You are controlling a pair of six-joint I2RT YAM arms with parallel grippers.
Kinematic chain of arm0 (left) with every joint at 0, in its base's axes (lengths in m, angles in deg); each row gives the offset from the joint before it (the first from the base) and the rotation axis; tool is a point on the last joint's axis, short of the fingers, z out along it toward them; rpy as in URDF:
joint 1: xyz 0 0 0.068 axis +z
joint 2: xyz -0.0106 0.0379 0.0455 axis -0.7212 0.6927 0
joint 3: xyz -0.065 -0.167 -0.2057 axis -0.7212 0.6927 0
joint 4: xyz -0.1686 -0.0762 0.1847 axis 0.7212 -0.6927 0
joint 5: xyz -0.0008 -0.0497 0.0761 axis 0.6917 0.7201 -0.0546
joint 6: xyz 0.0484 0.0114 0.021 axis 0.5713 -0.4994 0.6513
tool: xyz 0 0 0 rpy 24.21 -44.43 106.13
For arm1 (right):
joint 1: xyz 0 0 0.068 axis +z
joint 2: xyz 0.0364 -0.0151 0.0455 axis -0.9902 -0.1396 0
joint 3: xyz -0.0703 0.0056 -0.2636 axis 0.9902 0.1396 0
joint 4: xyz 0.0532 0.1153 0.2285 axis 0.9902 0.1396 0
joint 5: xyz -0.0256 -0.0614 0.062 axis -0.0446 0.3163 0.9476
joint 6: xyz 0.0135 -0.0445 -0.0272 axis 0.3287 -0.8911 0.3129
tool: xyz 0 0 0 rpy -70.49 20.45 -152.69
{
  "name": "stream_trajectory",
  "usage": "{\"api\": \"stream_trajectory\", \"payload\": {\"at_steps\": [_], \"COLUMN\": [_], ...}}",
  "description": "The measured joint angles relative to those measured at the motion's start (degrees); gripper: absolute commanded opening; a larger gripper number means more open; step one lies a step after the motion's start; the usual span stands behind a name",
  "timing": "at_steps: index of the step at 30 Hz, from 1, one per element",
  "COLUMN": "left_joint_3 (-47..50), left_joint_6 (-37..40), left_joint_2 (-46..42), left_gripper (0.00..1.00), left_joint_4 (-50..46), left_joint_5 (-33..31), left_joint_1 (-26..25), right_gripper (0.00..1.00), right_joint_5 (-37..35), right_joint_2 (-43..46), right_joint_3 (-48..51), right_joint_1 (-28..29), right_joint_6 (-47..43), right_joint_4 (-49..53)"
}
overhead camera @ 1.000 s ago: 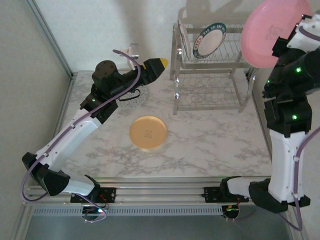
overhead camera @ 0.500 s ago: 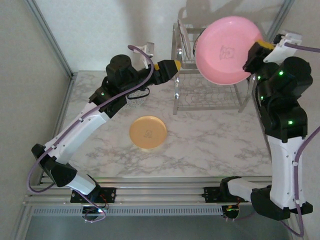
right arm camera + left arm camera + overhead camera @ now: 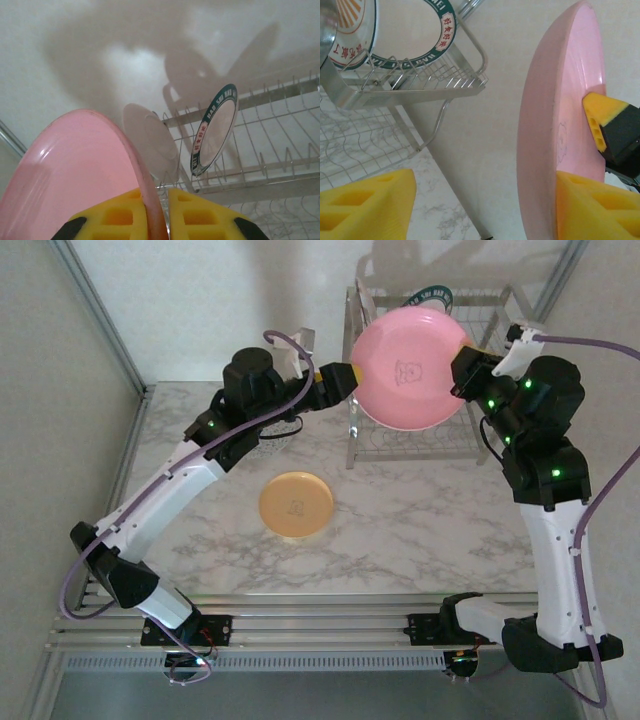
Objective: Unload the plates from the dish rack
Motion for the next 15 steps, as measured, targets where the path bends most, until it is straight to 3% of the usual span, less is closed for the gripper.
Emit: {"api": "stream_trajectory", "payload": {"at_steps": [10,15], "left_joint_3": [-0.70,-0.74], "left_joint_6": [0.42,0.15], "left_joint_2": [0.37,0.39], "left_gripper": [0.33,0.10], "left_joint_4": [-2.21,-3.26], "left_joint_5": [-0.87,-1.22], "left_joint_1": [-0.20,-0.31], "right_gripper": [0.00,0.00], "right_joint_5": [1.90,2.36], "right_joint_2": [-1.18,-1.66], "right_joint_3": [2.16,2.47], "right_joint_1": [2.54,2.80], "right_joint_6": [1.11,1.22], "right_joint_4": [-0.28,-0.44]}}
